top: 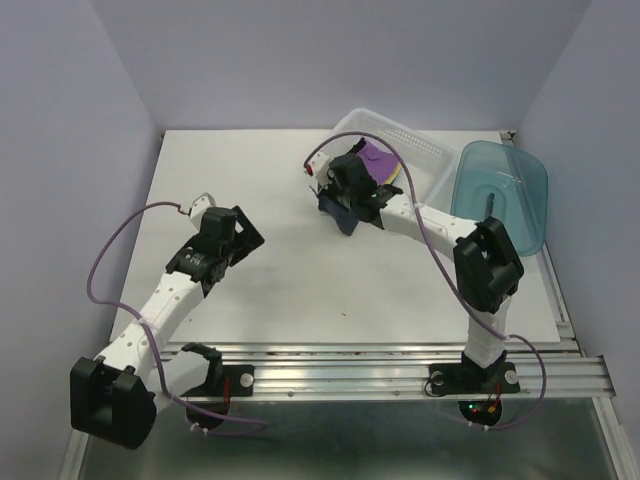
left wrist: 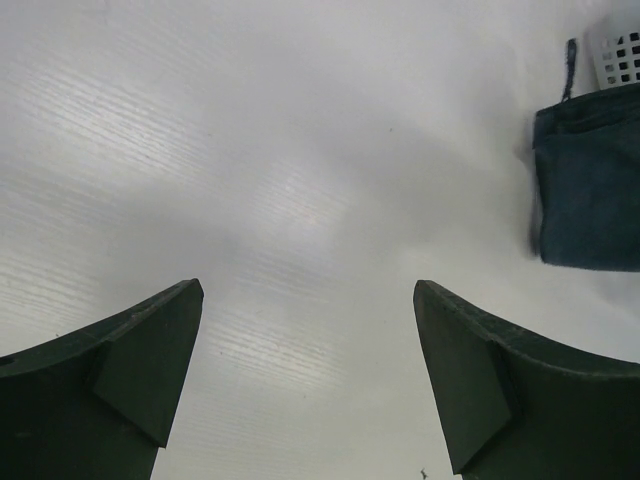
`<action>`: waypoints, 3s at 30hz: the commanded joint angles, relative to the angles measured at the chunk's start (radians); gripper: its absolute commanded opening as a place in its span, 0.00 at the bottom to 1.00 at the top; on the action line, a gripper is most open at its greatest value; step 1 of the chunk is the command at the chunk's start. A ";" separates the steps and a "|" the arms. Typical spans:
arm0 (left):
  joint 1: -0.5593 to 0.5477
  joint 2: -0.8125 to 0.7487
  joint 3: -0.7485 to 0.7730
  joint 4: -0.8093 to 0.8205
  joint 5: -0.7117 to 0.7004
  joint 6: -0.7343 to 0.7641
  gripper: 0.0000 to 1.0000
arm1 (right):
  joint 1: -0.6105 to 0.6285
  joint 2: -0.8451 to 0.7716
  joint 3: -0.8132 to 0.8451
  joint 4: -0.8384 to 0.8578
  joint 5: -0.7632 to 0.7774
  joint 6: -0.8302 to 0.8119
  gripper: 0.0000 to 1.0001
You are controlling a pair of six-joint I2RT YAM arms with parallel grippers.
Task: Fold and stack the towels
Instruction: Neatly place the folded towel into the bin
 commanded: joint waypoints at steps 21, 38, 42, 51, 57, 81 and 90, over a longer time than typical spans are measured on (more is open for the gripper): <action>0.080 0.191 0.168 0.053 0.003 0.096 0.99 | -0.248 0.221 0.511 -0.148 -0.237 -0.172 0.01; 0.097 0.298 0.249 0.088 0.023 0.150 0.99 | -0.343 0.371 0.624 -0.137 -0.286 -0.174 0.01; 0.100 0.331 0.269 0.093 0.032 0.153 0.99 | -0.357 0.405 0.652 -0.128 -0.286 -0.181 0.01; 0.104 0.395 0.299 0.102 0.052 0.159 0.99 | -0.389 0.459 0.692 -0.084 -0.337 -0.200 0.03; 0.104 0.412 0.306 0.107 0.066 0.161 0.99 | -0.399 0.480 0.695 -0.064 -0.317 -0.181 0.35; 0.106 0.277 0.231 0.107 0.115 0.151 0.99 | -0.399 0.198 0.423 -0.162 -0.553 0.038 0.63; 0.106 0.286 0.229 0.101 0.109 0.155 0.99 | -0.399 0.201 0.310 -0.212 -0.614 -0.043 0.43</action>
